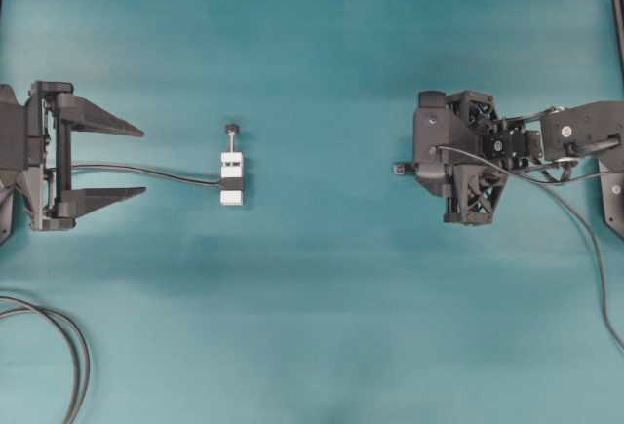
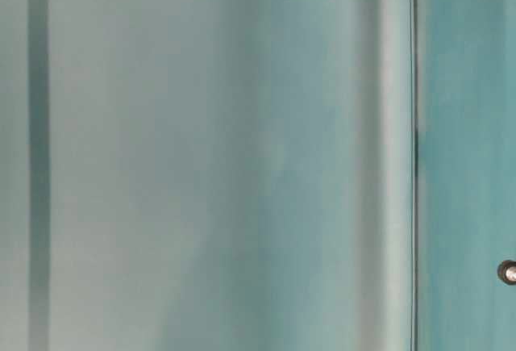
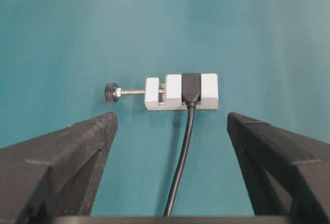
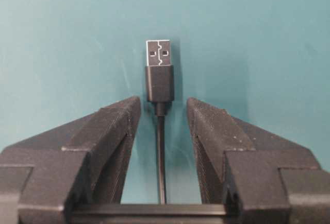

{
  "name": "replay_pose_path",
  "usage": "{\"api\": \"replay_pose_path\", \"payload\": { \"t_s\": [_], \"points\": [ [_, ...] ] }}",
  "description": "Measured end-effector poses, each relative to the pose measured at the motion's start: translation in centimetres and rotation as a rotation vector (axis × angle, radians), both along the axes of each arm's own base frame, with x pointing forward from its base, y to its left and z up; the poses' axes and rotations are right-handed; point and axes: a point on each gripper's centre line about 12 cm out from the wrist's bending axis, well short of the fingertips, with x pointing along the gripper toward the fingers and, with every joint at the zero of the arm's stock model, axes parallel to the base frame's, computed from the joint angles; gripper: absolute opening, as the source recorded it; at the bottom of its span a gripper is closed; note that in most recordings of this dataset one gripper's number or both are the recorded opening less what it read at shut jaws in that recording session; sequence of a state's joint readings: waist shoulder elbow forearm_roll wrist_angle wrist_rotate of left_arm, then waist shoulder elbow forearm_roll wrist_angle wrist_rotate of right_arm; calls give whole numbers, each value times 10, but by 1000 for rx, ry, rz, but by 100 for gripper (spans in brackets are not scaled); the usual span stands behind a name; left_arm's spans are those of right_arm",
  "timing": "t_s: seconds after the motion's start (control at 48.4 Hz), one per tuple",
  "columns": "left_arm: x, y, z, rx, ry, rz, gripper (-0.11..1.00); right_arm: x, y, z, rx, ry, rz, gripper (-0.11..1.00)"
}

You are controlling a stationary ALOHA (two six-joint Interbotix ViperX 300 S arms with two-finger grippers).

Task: Insert the USB cable into the female connector supported by the left arm.
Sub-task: 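Lift the plug and carry it left toward the white clamp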

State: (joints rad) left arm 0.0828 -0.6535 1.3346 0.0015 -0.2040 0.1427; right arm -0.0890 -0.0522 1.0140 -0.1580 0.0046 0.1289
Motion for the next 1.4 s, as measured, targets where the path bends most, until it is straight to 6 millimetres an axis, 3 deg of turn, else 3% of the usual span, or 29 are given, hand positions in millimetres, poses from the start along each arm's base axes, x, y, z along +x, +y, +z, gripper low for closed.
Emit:
{"api": "replay_pose_path", "payload": {
  "t_s": [0.785, 1.115, 1.404],
  "points": [
    [2, -1, 3, 0, 5, -8, 93, 3, 1, 2, 5, -38, 0, 44],
    [3, -3, -3, -4, 30, -16, 93, 8, 2, -3, 5, -34, 8, 24],
    [-2, -5, -12, -5, 63, -21, 93, 10, 6, -2, -5, 5, 29, 23]
  ]
}}
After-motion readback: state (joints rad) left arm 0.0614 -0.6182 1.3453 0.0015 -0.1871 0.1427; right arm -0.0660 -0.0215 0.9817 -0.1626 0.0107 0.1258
